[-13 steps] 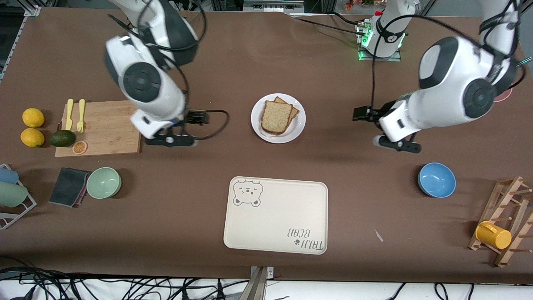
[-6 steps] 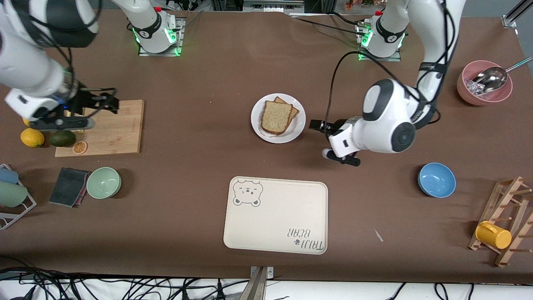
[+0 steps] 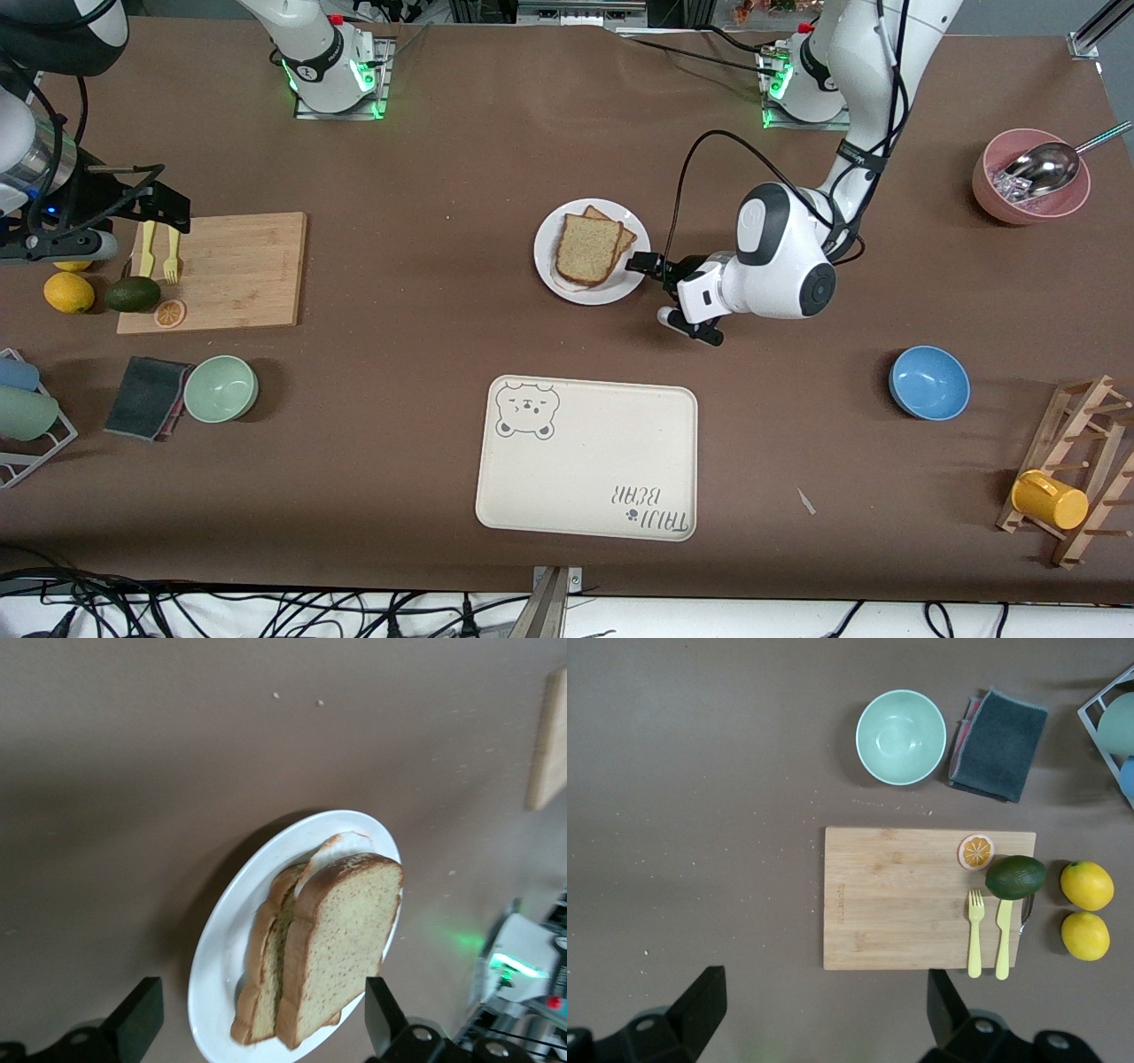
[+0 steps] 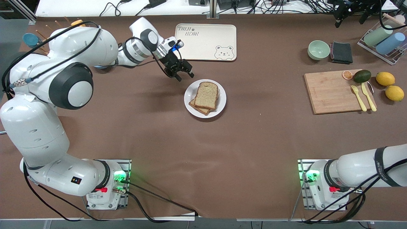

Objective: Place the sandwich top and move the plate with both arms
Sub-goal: 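Grasp the white plate rim with the left gripper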

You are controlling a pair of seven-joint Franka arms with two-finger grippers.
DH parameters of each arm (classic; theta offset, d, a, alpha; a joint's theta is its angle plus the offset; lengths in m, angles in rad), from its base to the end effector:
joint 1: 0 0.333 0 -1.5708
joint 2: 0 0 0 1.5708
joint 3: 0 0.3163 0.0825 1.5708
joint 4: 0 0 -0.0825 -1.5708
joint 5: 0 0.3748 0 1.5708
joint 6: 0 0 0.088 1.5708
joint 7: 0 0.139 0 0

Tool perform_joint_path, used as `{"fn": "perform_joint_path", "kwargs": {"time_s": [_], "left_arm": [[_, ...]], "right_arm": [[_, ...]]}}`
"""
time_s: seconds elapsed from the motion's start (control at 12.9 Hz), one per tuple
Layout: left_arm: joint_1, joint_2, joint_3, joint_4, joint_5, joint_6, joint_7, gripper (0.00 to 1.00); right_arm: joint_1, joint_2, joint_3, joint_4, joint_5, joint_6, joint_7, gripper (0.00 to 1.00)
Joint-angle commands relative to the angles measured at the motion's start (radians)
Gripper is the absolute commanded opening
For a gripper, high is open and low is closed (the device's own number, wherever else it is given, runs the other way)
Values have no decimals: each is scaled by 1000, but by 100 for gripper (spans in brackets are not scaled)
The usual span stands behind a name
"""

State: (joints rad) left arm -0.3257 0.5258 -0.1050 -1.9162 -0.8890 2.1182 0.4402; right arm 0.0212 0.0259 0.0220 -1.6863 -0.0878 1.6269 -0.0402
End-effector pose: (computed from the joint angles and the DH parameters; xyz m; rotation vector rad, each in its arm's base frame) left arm 0.5180 -0.2992 0.1937 2.3736 -0.2994 -0.3821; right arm 0.5493 0.0119 0.5304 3.0487 0.1405 -0.1300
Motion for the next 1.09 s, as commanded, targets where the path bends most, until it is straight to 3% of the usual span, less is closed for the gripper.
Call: {"fn": "perform_joint_path", "kwargs": {"time_s": [0.0,0.16,0.39,0.47,0.78,0.93,1.01], "left_arm": [[13,5,-5,-104,-158,83,219,100],[13,28,-5,-141,-276,91,365,94],[8,37,-5,-147,-314,91,410,57],[2,51,-5,-141,-318,94,420,52],[-24,57,-5,-141,-349,106,428,48],[-41,65,-5,-139,-349,129,430,42],[-44,69,-5,-139,-349,144,431,35]], "right_arm": [[-15,6,18,48,13,-22,8,100],[-14,12,16,53,77,-15,69,100],[-10,19,13,67,88,-24,71,100],[-6,22,13,68,86,-19,81,100],[14,29,13,65,85,-24,94,100],[16,31,16,65,77,-24,94,100],[16,31,16,65,76,-24,92,100]]}}
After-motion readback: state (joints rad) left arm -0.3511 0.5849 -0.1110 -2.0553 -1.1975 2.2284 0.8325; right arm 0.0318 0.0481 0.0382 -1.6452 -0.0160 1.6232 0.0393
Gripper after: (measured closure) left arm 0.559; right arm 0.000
